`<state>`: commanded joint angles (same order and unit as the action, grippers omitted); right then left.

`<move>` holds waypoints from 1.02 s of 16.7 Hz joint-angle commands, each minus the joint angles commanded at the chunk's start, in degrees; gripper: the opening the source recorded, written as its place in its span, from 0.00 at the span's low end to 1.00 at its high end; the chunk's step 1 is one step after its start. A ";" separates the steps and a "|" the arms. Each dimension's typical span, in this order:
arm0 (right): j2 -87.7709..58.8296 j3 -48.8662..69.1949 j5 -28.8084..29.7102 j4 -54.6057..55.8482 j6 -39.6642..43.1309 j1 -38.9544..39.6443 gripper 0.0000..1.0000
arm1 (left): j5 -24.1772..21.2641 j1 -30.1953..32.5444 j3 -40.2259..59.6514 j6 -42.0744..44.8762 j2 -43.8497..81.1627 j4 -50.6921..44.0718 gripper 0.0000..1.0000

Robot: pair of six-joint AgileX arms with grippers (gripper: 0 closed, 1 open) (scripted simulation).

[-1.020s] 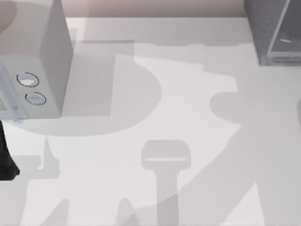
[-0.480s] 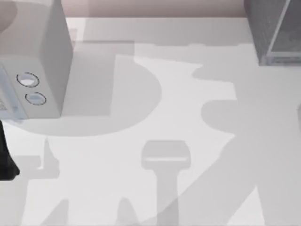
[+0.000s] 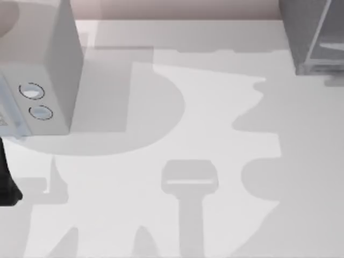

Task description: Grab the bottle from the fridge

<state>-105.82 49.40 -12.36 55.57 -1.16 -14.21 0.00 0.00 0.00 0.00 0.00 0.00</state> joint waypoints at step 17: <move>36.25 -16.89 4.25 -18.23 0.59 4.73 0.00 | 0.00 0.00 0.00 0.00 0.00 0.00 1.00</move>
<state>-69.57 32.51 -8.11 37.35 -0.57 -9.48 0.00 0.00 0.00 0.00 0.00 0.00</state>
